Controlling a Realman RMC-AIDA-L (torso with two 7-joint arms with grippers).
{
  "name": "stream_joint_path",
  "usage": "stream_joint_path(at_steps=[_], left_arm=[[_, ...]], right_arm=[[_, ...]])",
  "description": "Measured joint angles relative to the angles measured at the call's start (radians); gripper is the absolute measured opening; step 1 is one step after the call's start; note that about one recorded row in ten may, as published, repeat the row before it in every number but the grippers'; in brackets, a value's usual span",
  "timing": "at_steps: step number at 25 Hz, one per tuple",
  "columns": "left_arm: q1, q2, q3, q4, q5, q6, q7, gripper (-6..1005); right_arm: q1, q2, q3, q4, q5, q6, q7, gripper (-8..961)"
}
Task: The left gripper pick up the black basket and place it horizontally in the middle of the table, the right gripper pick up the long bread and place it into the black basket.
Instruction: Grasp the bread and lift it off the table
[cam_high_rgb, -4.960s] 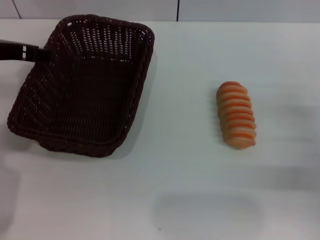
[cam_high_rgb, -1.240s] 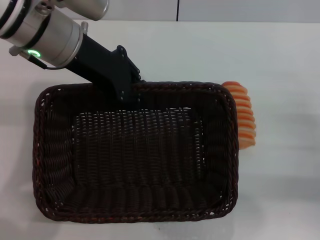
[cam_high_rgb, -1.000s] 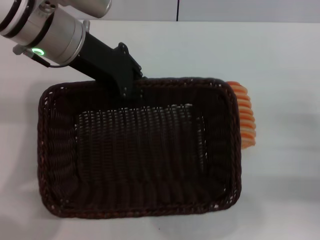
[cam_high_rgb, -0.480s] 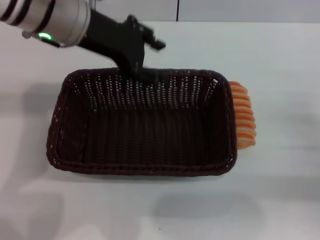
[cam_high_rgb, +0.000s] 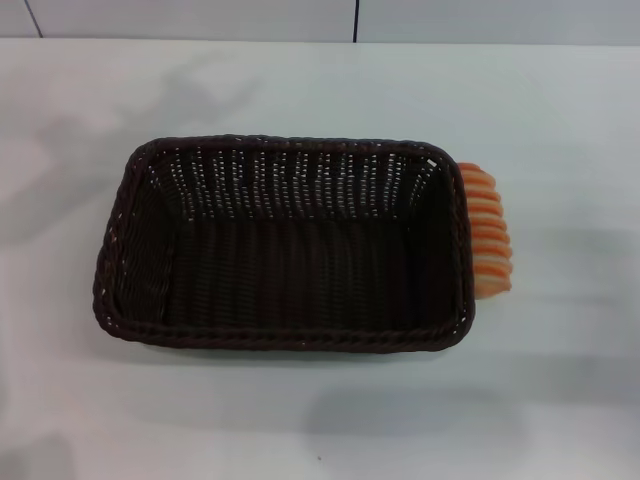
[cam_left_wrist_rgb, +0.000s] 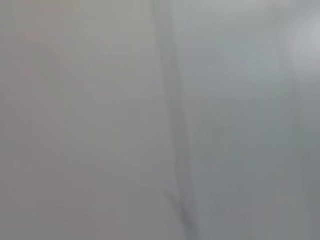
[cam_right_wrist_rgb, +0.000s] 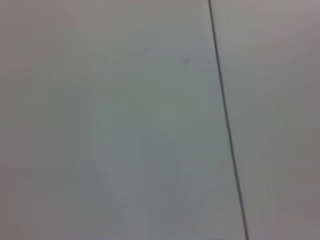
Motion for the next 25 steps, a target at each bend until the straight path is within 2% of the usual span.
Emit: stream_joint_path(at_steps=[3, 4, 5, 9, 13, 17, 19, 24, 25], left_arm=[[0.028, 0.000, -0.070, 0.119, -0.135, 0.021, 0.027, 800], [0.034, 0.001, -0.121, 0.193, -0.189, 0.027, 0.039, 799], [0.035, 0.001, -0.138, 0.214, -0.199, 0.028, 0.044, 798], [0.049, 0.003, -0.295, 0.389, -0.263, 0.015, 0.146, 797], [0.089, 0.001, -0.405, 0.502, -0.307, -0.041, 0.394, 797], [0.141, 0.000, -0.429, 0.584, -0.351, -0.115, 0.718, 797], [0.161, 0.002, -0.431, 0.595, -0.351, -0.120, 0.802, 797], [0.192, 0.024, -0.434, 0.598, -0.347, -0.117, 0.827, 797], [0.203, 0.040, -0.434, 0.599, -0.347, -0.123, 0.825, 797]], right_arm=[[0.000, 0.000, -0.027, 0.019, -0.001, 0.005, 0.002, 643], [0.000, 0.000, -0.035, 0.027, -0.001, 0.008, 0.002, 643], [0.000, 0.000, -0.043, 0.035, -0.001, 0.011, 0.002, 643], [-0.006, 0.000, -0.077, 0.080, -0.001, 0.033, 0.001, 643], [-0.022, -0.002, -0.096, 0.126, -0.001, 0.055, 0.001, 643], [-0.046, -0.005, -0.137, 0.193, -0.001, 0.065, 0.000, 643], [-0.054, -0.006, -0.164, 0.225, -0.001, 0.069, 0.000, 643], [-0.061, -0.011, -0.240, 0.293, -0.002, 0.087, -0.001, 643], [-0.061, -0.011, -0.253, 0.303, -0.002, 0.091, -0.001, 643]])
